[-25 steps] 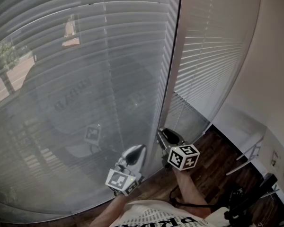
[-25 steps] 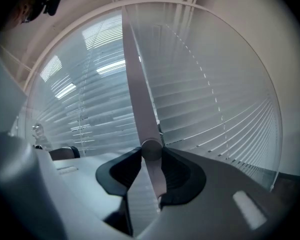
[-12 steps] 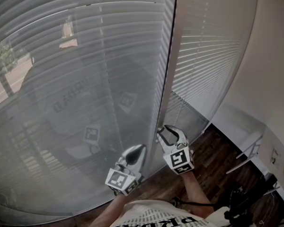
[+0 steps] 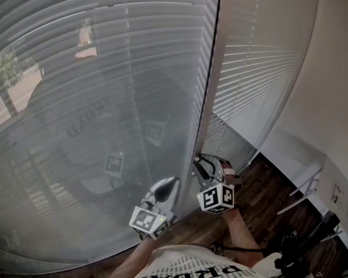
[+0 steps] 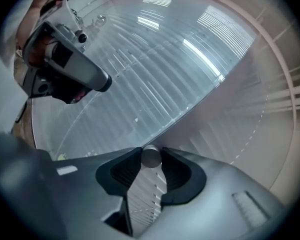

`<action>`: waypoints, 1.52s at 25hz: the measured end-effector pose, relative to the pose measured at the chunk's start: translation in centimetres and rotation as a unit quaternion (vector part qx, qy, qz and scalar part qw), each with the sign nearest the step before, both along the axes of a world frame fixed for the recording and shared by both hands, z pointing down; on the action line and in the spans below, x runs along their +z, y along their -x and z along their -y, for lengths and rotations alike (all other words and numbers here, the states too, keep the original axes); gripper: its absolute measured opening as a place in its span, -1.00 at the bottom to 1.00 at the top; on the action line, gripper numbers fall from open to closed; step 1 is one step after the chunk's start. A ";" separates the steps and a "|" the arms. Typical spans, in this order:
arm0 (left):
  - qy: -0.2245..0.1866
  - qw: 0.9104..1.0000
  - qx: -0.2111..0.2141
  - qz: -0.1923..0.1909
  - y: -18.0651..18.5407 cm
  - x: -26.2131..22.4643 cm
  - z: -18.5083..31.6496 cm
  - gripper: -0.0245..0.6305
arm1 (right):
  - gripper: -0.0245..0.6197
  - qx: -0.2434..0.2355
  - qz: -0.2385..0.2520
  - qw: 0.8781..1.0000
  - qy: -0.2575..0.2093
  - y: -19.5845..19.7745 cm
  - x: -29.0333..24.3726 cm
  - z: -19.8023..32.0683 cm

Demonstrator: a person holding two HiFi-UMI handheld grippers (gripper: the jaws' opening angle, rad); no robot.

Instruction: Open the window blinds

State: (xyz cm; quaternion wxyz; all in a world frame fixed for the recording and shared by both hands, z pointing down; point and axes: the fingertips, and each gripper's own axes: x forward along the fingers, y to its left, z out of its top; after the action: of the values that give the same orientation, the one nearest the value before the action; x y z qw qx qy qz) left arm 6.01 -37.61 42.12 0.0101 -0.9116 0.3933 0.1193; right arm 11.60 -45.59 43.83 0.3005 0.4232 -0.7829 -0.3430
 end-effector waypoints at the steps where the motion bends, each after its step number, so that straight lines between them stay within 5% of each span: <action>1: 0.001 1.000 -0.001 -0.002 0.0 0.0 0.1 -0.95 | -0.54 -0.002 0.002 1.000 -0.003 0.0 0.1 0.0; 20: 0.010 1.000 0.000 -0.005 0.0 0.1 0.8 -0.95 | -0.54 0.008 0.093 0.995 0.035 -0.2 -0.2 0.2; 38: 0.016 1.000 -0.001 -0.003 0.4 0.0 0.6 -0.95 | -0.54 0.028 0.226 0.968 0.106 -0.7 0.0 0.6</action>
State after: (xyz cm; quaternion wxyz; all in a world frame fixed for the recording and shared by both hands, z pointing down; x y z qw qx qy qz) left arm 5.59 -38.25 42.13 -0.0057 -0.9108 0.3963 0.1152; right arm 12.34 -46.15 43.88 0.1684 0.4774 -0.8500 -0.1455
